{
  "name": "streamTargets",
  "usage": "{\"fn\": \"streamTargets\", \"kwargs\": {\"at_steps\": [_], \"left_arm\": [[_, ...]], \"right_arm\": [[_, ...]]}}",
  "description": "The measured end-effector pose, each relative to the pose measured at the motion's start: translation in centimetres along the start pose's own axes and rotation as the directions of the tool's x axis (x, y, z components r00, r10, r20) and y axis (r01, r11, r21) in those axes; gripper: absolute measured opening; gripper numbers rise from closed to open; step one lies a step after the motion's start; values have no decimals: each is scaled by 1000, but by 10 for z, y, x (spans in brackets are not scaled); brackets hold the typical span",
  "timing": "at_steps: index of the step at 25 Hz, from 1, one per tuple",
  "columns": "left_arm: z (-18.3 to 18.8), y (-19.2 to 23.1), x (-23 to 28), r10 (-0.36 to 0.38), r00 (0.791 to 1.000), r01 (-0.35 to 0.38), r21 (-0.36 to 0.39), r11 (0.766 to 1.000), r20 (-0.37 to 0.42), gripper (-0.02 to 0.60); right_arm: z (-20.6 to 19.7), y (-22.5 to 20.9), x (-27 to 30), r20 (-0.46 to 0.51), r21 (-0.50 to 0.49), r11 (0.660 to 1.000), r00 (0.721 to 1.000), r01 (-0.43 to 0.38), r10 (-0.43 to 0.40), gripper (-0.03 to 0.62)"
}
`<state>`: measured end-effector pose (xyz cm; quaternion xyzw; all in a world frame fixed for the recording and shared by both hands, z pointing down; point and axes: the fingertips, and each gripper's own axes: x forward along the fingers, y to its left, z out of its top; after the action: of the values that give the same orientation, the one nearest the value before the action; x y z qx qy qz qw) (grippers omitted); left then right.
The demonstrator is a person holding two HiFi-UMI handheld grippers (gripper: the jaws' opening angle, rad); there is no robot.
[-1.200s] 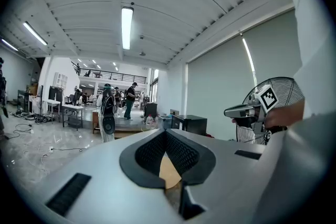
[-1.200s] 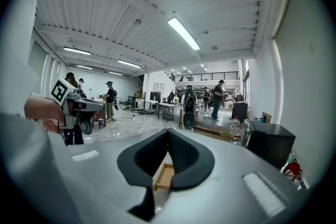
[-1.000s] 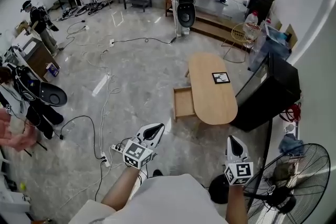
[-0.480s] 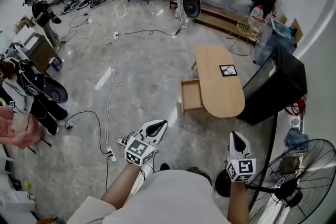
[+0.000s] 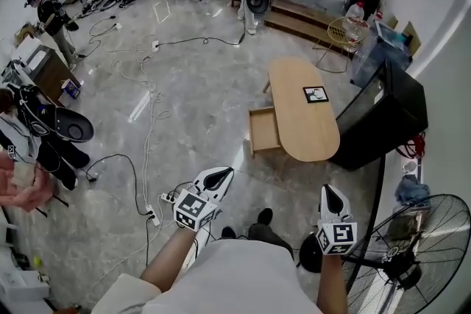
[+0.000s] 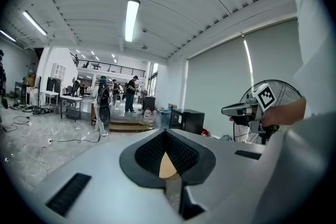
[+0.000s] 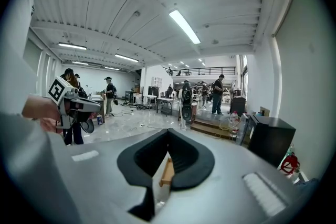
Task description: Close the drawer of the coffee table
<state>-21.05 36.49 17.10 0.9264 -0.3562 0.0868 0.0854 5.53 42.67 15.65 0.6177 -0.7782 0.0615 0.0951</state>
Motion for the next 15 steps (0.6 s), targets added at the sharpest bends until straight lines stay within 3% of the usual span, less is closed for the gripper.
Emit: {"fn": "streamTargets", "kwargs": {"at_steps": [8,15], "left_arm": [[3,6,46,19,999,-19,-14,1000,-28,6],[22,12,109,42,999,-43,-13,999,-27,8]], "right_arm": [[-3,-34,45,-12,12,999,999,-37,37,11],[3,-95,85,-6,21,999,999,-46,46,11]]}}
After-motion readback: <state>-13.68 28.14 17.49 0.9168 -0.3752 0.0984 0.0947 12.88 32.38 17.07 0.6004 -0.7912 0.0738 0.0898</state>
